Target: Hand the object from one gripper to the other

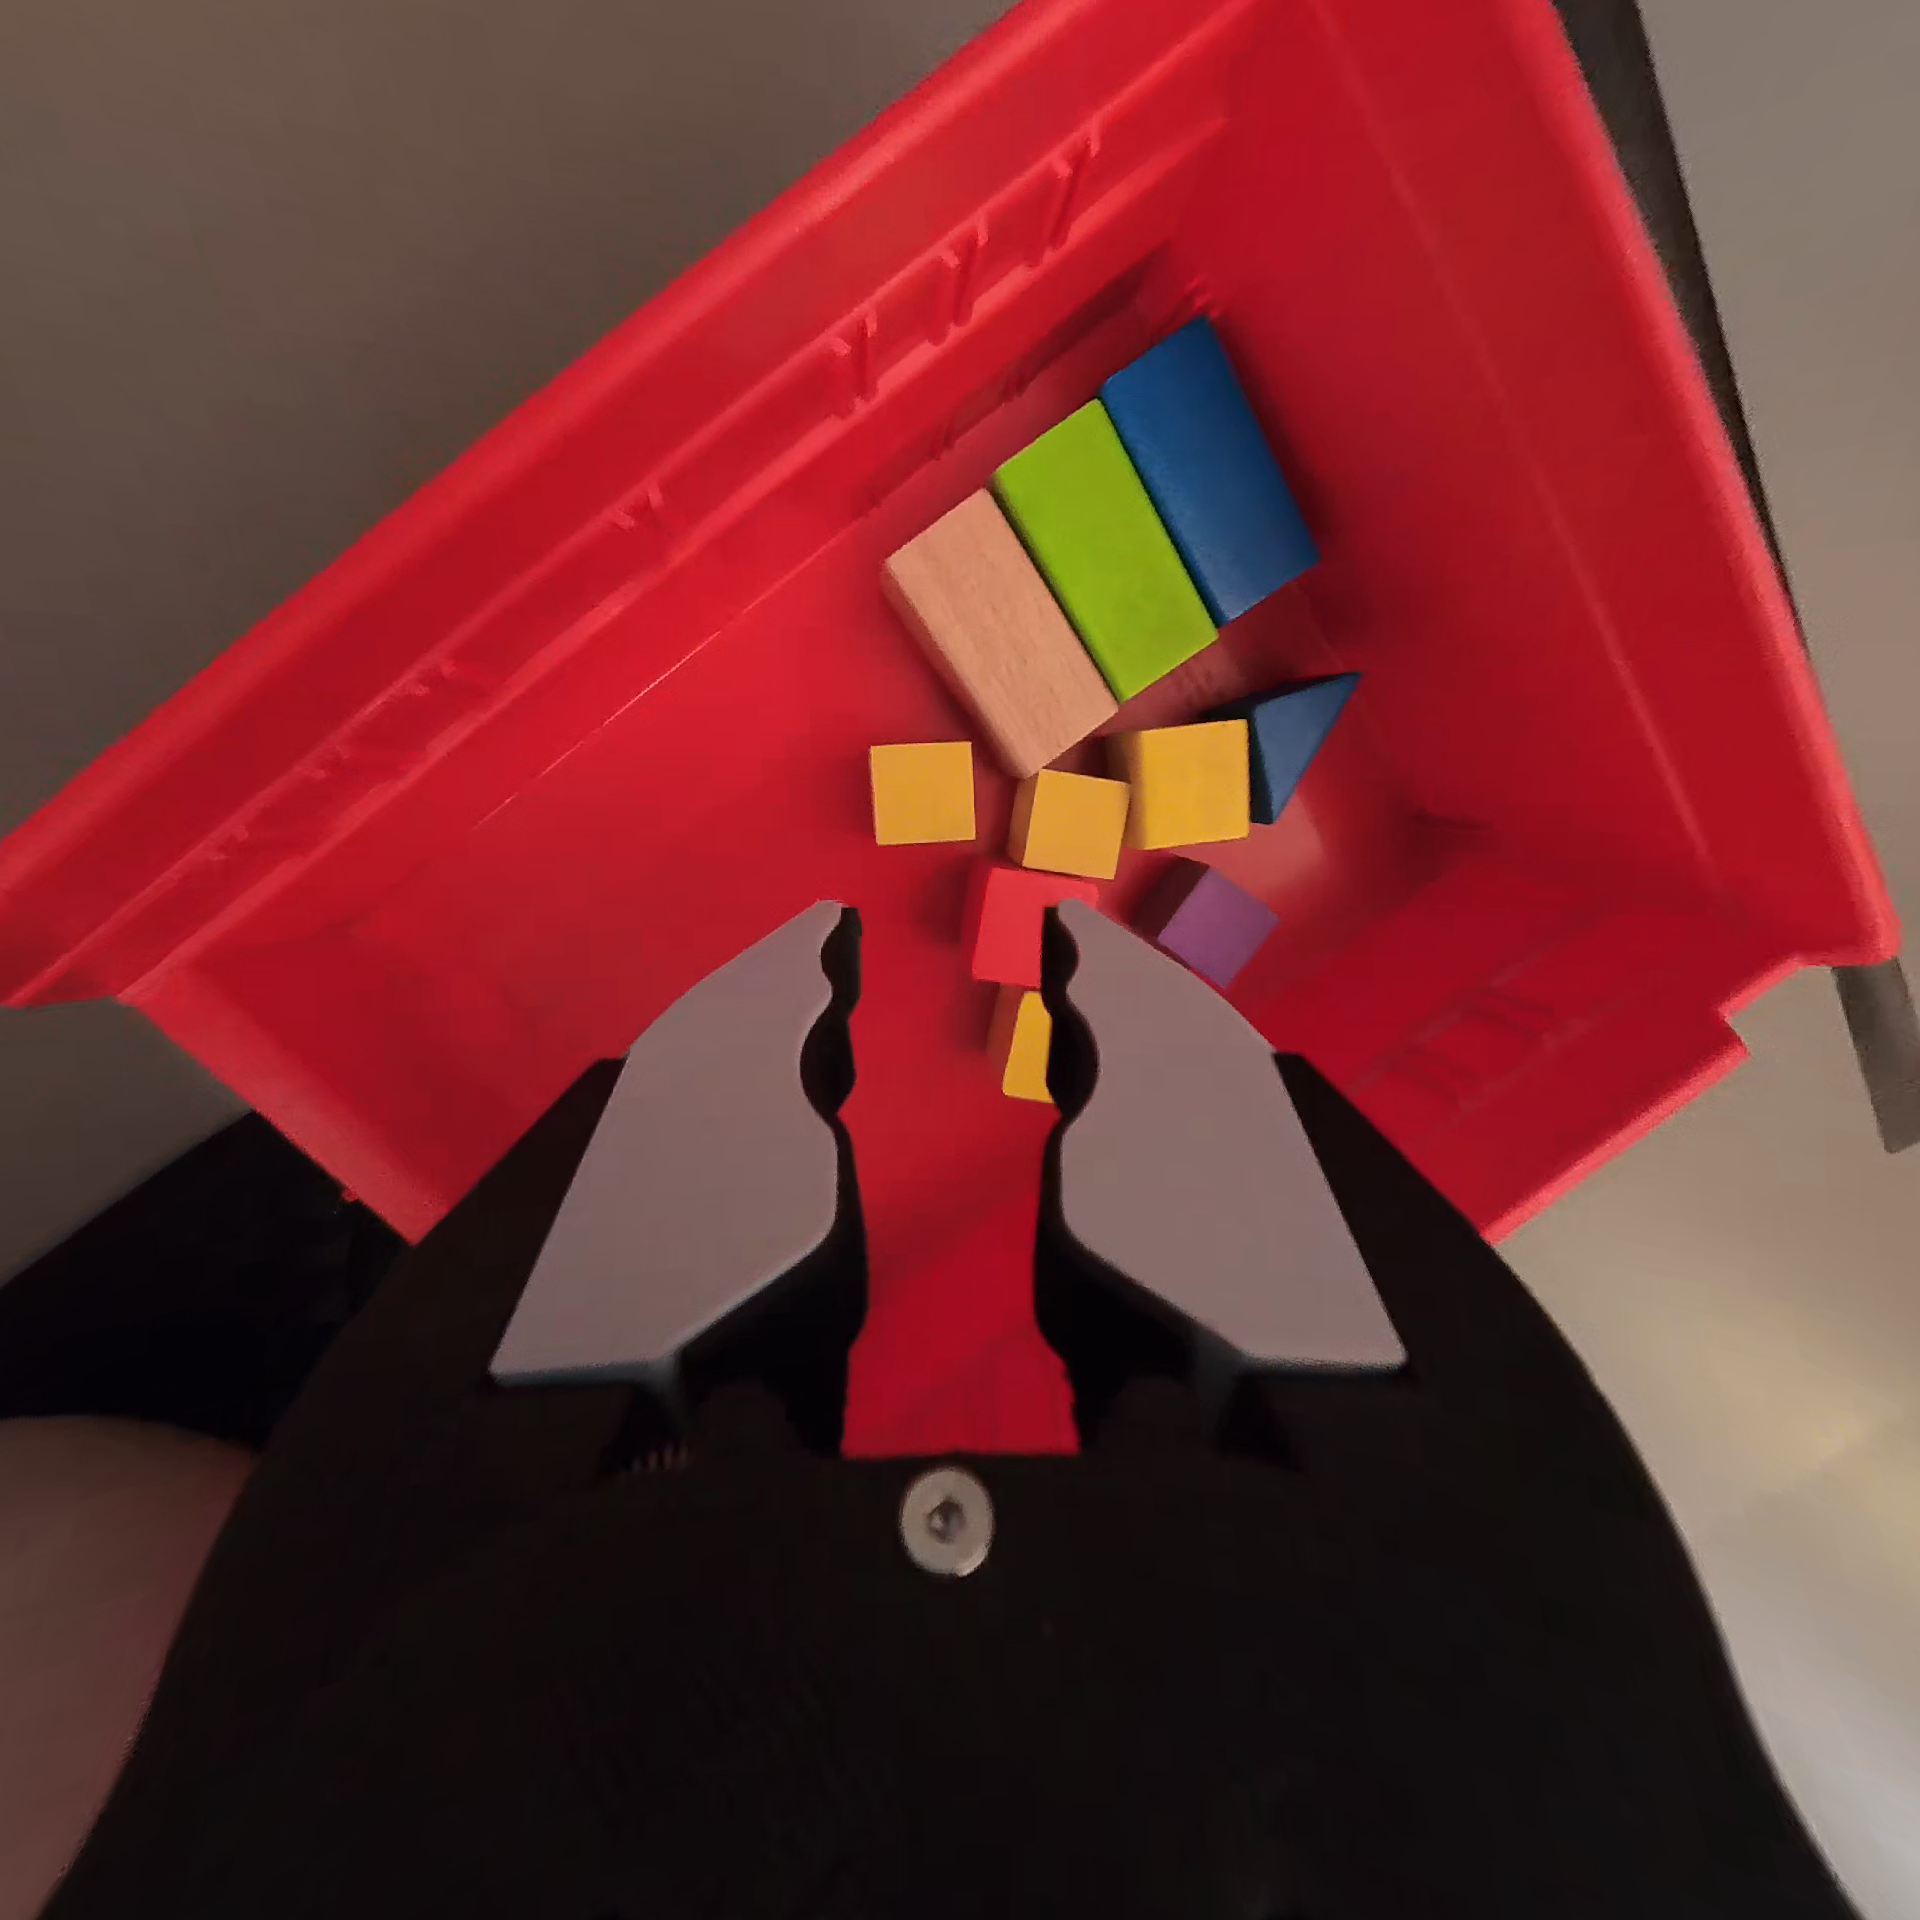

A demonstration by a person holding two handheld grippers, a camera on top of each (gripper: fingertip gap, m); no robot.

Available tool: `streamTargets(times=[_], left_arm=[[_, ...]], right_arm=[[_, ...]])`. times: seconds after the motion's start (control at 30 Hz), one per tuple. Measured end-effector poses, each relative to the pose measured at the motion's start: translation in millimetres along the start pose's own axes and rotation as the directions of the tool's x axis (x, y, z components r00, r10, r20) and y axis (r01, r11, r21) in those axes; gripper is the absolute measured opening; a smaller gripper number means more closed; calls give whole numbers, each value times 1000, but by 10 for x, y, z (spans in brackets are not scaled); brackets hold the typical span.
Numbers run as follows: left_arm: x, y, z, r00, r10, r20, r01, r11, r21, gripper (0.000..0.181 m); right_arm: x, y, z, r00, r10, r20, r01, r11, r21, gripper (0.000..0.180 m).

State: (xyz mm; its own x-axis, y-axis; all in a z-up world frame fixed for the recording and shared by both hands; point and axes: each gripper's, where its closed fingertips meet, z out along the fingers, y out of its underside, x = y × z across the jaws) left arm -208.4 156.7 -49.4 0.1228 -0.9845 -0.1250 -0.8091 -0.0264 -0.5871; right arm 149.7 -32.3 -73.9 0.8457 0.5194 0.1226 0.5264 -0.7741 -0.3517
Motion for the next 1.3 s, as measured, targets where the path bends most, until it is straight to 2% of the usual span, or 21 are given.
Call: streamTargets(times=[0.1, 0.2, 0.3, 0.43, 0.6, 0.93, 1.1, 1.3], left_arm=[[-114, 100, 264, 999, -11, 44, 15, 997, -72, 58], [-151, 111, 505, 996, 38, 77, -31, 995, -97, 58], [-24, 77, 690, 995, 94, 19, -93, 993, -68, 56], [-21, 84, 836, 986, 163, 32, -162, 986, -50, 58], [-71, 52, 917, 976, 203, 81, -203, 979, -13, 52], [-98, 114, 1027, 963, 249, 105, -244, 968, -59, 51], [-80, 126, 1016, 967, 240, 85, -236, 970, -50, 51], [-42, 175, 945, 970, 236, 52, -233, 970, -69, 41]], right_arm=[[-10, 2, -68, 1000, -6, -9, 6, 1000, 21, 35], [-19, 1, -87, 1000, -13, -9, 13, 999, 30, 35], [-26, 2, -89, 1000, -16, -5, 16, 999, 32, 35], [-38, 4, -80, 1000, -18, 4, 18, 999, 31, 35], [-44, 24, -51, 1000, -19, 13, 19, 1000, 18, 35], [-69, 48, -21, 999, -21, 31, 21, 1000, 4, 35], [-63, 68, 4, 999, -15, 37, 15, 1000, -7, 35], [-69, 69, 3, 999, -18, 39, 18, 1000, -7, 35]])
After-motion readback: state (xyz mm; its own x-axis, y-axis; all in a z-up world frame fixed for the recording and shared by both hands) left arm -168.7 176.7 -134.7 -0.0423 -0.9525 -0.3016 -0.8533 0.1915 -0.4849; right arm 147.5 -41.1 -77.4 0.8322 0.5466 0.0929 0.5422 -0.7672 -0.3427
